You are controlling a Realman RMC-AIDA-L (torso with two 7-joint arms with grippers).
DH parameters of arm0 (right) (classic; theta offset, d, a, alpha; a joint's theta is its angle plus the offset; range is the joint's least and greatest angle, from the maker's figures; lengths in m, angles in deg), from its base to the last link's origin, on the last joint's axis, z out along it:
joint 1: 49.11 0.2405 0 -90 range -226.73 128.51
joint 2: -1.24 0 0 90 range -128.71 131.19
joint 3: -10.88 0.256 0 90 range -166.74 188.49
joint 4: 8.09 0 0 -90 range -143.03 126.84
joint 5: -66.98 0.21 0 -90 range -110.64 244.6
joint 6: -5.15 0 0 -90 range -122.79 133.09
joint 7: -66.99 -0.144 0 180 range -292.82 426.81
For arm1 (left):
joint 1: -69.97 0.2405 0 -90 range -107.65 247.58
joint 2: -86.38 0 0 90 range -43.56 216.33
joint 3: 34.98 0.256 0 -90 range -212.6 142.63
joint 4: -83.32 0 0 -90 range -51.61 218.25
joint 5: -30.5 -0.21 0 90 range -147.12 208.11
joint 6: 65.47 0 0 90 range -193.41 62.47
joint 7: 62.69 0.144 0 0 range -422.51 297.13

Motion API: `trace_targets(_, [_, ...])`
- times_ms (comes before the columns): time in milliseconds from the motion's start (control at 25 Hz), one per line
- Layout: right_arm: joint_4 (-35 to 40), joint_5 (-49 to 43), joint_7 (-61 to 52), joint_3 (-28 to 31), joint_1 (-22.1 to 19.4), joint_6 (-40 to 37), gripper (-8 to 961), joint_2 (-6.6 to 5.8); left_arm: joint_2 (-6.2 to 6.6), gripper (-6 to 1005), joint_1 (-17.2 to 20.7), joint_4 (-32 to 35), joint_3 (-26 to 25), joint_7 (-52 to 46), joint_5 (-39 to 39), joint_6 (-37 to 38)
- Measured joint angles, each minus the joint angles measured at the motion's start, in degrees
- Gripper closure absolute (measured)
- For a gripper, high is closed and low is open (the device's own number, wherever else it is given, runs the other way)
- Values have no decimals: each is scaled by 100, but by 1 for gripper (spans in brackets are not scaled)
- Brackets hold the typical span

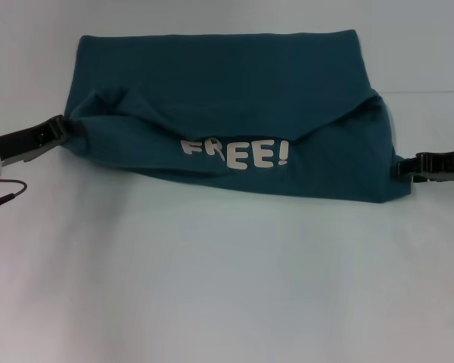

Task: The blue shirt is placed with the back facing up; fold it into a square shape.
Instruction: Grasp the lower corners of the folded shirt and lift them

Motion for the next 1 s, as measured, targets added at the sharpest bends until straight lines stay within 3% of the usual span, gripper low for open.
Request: trace_targets(1000, [-83, -116, 24, -303, 153, 174, 460, 154, -17, 983, 43, 8, -6, 0, 5, 5])
